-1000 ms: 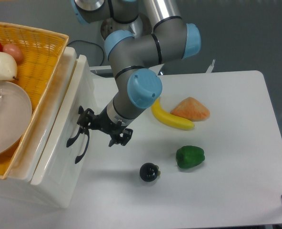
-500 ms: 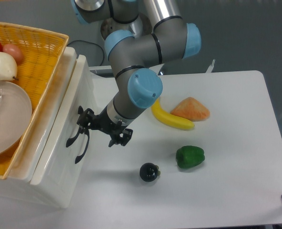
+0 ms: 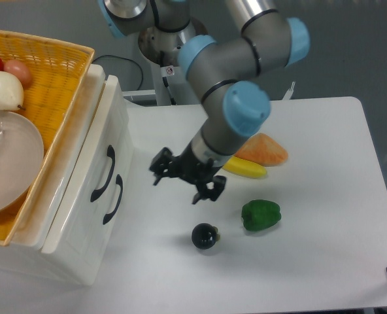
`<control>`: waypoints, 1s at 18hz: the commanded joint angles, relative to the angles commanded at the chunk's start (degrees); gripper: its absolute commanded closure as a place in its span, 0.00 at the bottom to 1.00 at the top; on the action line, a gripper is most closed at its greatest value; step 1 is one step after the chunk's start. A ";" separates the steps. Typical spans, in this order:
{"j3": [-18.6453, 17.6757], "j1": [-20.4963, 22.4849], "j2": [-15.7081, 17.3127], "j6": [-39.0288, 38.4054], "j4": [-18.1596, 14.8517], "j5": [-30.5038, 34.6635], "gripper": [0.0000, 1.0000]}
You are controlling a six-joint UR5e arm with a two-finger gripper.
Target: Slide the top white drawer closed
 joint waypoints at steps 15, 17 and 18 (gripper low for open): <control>-2.73 5.73 4.84 45.57 5.19 30.24 0.00; -2.81 5.73 4.84 45.66 5.10 29.88 0.00; -2.90 5.64 4.84 45.66 5.10 29.88 0.00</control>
